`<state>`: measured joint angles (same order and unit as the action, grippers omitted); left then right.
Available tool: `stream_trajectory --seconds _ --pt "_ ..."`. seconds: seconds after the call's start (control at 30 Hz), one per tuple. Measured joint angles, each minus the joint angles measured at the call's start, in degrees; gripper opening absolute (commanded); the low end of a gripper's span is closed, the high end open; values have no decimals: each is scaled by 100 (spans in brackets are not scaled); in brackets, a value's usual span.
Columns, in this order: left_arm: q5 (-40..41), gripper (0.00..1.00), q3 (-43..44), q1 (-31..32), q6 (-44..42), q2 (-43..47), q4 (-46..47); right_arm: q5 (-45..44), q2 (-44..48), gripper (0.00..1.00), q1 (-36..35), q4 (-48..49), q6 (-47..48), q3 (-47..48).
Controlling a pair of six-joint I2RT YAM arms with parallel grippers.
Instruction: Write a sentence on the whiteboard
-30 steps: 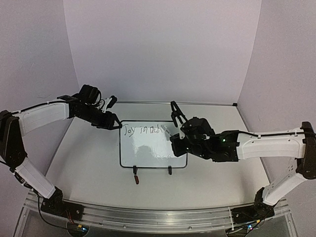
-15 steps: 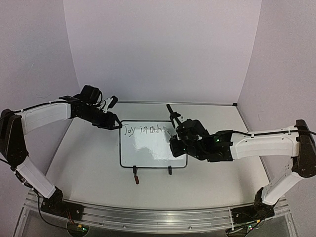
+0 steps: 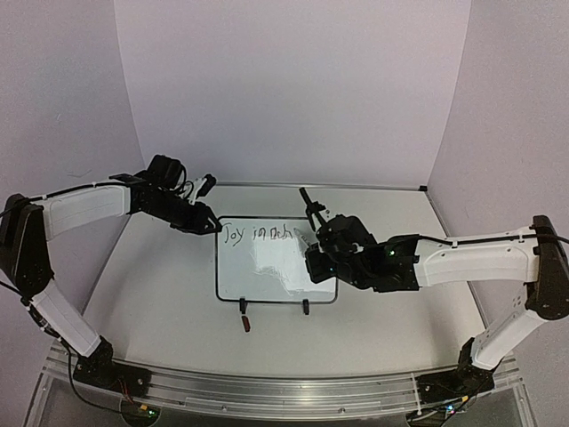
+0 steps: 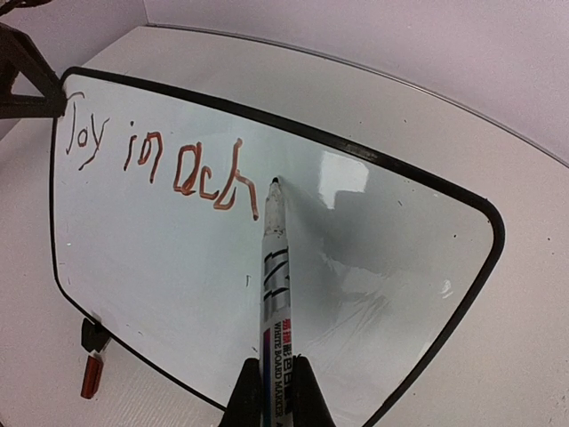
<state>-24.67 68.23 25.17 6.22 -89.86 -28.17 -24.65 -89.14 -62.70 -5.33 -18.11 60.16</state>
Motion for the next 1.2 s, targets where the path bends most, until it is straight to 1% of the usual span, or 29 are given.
stream_trajectory --seconds 0.13,0.6,1.2 --pt "-79 24 0 0 10 0 29 -17 -2 0 0 -8 -2 7" --pt "-124 12 0 0 -6 0 31 -24 -155 0 -4 -22 -75 45" --pt "-120 3 0 0 -19 0 32 -145 -155 0 -203 -287 -334 48"
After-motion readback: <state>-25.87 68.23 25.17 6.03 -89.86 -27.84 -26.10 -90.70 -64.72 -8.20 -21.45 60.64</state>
